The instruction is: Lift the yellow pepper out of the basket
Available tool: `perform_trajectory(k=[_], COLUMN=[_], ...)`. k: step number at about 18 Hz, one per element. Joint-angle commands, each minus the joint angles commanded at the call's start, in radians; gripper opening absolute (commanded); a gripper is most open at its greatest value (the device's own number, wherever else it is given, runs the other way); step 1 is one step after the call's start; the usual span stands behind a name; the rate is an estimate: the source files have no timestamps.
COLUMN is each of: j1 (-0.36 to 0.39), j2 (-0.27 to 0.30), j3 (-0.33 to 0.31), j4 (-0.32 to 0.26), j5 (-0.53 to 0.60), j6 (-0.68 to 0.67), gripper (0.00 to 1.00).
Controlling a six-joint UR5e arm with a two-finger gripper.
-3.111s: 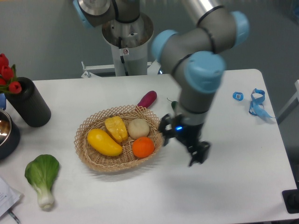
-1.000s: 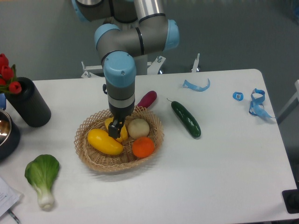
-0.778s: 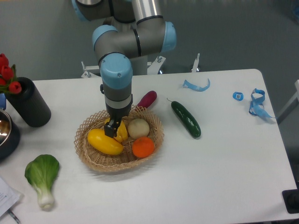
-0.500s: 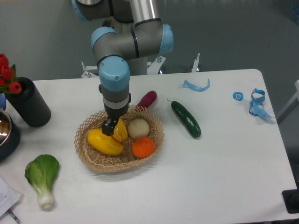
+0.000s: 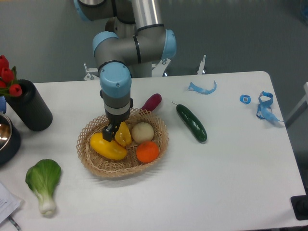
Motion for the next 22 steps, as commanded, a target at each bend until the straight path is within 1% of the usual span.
perform_trajectory(k=[4, 5, 8, 10, 11, 12, 13, 16, 17, 19, 20, 22], j1=[0.0, 0.003, 0.0, 0.002, 0.002, 0.005, 0.008, 0.018, 0.031, 0.043, 0.048, 0.06], j2=[-0.009, -0.009, -0.009, -0.011, -0.009, -0.006, -0.005, 0.011, 0.027, 0.055, 0.072, 0.103], j3=[-0.003, -0.003, -0.008, -0.008, -0.009, -0.008, -0.006, 0.004, 0.005, 0.008, 0.008, 0.009], j4=[0.002, 0.003, 0.037, 0.051, 0.051, 0.052, 0.052, 0.049, 0.048, 0.032, 0.032, 0.031], j5=[-0.002, -0.003, 0.0, 0.003, 0.003, 0.003, 0.005, 0.003, -0.003, -0.005, -0.012, -0.038], j6=[-0.002, -0.002, -0.009, -0.012, -0.012, -0.012, -0.012, -0.02, -0.02, -0.021, -0.031, -0.089], gripper=[0.96, 0.91, 0.58, 0.34, 0.25, 0.19, 0.16, 0.16, 0.16, 0.17, 0.2, 0.21])
